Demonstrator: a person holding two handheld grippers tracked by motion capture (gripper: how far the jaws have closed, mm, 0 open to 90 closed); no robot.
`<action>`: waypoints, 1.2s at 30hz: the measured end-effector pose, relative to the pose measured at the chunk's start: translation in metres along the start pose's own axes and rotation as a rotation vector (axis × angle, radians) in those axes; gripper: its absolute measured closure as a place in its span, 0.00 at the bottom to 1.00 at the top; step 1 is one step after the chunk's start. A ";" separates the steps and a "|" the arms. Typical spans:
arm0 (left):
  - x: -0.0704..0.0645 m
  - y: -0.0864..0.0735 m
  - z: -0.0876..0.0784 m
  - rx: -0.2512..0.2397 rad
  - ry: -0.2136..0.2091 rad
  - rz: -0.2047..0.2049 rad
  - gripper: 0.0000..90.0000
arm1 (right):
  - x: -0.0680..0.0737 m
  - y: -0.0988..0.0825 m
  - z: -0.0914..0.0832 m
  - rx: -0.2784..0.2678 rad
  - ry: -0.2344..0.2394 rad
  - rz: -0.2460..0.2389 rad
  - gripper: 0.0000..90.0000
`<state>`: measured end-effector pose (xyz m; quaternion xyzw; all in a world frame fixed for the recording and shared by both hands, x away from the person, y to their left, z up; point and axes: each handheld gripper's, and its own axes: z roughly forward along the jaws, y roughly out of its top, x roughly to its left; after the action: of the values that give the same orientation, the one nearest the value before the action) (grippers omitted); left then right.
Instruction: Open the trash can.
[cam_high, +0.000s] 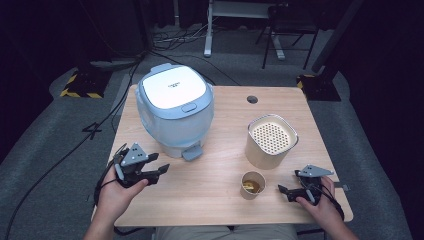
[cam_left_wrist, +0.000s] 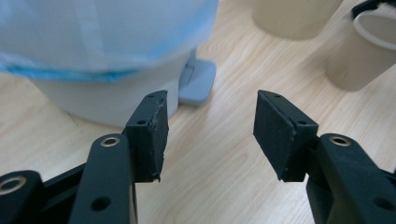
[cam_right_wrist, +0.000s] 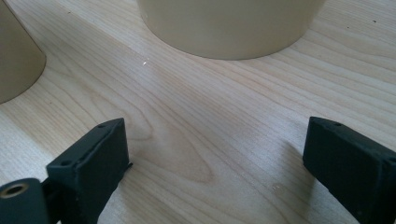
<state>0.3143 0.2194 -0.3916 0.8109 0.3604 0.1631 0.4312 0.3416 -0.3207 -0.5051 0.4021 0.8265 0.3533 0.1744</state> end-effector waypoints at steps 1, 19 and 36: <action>0.002 0.004 -0.005 -0.024 -0.015 0.005 0.51 | 0.000 0.000 0.000 0.000 0.000 0.000 0.08; 0.016 0.030 -0.026 -0.167 -0.096 0.029 0.52 | 0.000 0.000 0.000 0.000 -0.001 0.000 0.08; 0.022 0.069 -0.031 -0.234 -0.197 0.127 0.60 | 0.000 0.000 0.000 0.000 -0.001 0.000 0.08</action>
<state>0.3423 0.2282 -0.3180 0.7883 0.2431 0.1504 0.5448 0.3416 -0.3206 -0.5051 0.4024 0.8263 0.3532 0.1746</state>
